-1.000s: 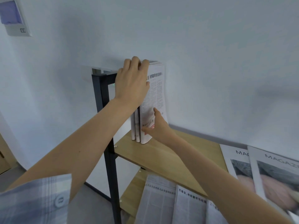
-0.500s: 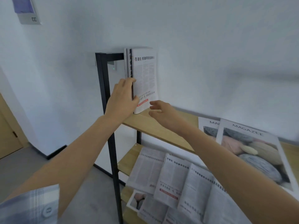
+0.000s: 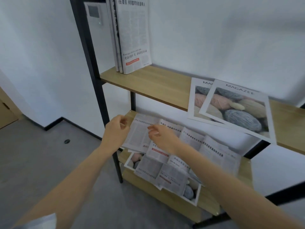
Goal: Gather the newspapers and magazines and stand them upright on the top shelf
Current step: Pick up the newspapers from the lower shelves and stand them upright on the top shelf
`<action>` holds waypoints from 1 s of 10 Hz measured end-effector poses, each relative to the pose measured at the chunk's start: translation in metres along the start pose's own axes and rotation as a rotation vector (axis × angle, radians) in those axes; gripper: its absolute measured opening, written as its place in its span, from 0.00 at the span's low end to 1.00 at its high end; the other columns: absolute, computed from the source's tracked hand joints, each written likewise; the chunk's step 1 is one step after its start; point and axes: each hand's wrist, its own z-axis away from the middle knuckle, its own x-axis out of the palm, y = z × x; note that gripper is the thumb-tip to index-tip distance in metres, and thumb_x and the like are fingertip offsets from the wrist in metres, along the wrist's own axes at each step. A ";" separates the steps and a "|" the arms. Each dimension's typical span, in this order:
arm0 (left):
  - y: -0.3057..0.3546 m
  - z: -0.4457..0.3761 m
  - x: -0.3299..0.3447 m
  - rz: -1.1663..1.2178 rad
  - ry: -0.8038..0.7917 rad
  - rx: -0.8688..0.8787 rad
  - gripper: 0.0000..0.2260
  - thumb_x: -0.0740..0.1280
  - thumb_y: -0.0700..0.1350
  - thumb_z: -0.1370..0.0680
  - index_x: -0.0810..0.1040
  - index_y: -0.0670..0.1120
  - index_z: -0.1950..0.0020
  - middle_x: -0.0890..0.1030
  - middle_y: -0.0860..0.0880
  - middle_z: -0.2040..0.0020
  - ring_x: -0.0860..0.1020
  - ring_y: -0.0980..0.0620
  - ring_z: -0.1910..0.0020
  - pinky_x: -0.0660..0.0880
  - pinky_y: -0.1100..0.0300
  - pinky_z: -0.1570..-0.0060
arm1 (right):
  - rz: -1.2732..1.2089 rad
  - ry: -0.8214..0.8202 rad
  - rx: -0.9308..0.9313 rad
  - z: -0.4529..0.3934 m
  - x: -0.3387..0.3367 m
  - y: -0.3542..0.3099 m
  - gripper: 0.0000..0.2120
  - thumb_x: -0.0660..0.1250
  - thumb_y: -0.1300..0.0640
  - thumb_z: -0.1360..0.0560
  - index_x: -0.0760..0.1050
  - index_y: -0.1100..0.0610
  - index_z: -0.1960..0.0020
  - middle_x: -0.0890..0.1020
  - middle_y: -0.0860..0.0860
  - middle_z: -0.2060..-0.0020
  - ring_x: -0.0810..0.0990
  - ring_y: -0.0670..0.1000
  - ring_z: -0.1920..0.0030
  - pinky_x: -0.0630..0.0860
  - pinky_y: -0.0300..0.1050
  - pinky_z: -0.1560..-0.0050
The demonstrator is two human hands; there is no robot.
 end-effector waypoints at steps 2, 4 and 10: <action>-0.064 -0.011 0.039 0.037 -0.110 -0.265 0.15 0.64 0.43 0.22 0.72 0.41 0.35 0.77 0.48 0.46 0.76 0.53 0.53 0.68 0.68 0.62 | 0.063 -0.088 0.232 -0.042 0.037 0.055 0.20 0.56 0.56 0.19 0.66 0.59 0.29 0.72 0.56 0.31 0.71 0.57 0.33 0.67 0.47 0.33; -0.116 -0.057 0.071 -0.052 -0.279 -0.394 0.16 0.63 0.42 0.22 0.73 0.42 0.34 0.77 0.45 0.40 0.75 0.54 0.51 0.70 0.65 0.58 | 0.163 -0.055 0.394 -0.104 0.063 0.090 0.15 0.56 0.57 0.20 0.71 0.64 0.38 0.77 0.62 0.42 0.76 0.62 0.42 0.73 0.53 0.43; -0.174 -0.142 0.125 -0.030 -0.524 -0.533 0.02 0.59 0.46 0.21 0.69 0.50 0.50 0.72 0.52 0.57 0.72 0.54 0.61 0.69 0.61 0.63 | 0.468 0.024 0.760 -0.211 0.114 0.129 0.33 0.60 0.56 0.24 0.50 0.70 0.26 0.57 0.69 0.30 0.64 0.71 0.34 0.75 0.65 0.46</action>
